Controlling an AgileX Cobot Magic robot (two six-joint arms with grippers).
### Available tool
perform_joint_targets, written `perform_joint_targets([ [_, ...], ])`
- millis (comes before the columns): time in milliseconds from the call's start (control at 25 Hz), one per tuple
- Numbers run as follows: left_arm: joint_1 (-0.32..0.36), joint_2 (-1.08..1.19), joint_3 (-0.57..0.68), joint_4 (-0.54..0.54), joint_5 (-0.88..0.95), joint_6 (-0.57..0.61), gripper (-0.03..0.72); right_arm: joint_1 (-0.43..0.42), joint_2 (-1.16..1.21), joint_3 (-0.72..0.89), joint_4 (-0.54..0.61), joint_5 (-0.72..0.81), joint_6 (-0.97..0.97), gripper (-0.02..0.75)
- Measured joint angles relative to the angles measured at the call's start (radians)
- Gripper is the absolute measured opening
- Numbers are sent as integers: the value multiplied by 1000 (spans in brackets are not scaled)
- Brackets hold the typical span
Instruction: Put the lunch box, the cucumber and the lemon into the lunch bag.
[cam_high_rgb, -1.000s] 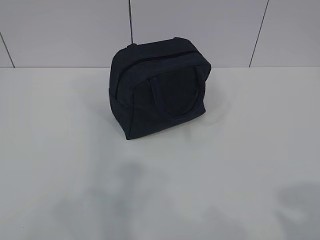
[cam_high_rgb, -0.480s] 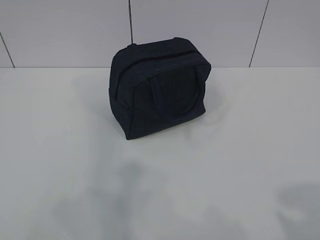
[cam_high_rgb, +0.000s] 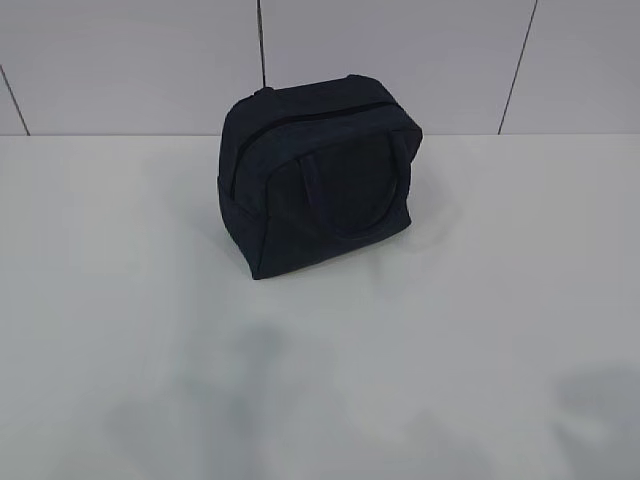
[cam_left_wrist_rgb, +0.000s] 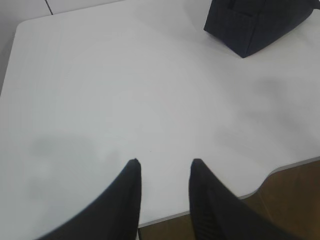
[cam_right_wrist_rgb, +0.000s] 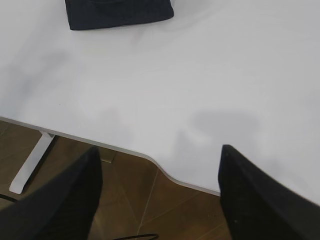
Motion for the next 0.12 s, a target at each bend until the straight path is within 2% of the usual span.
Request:
perform_joint_targets([
  [120,0,0,0,0,0,0,235,0,0,0,0,0,0,542],
])
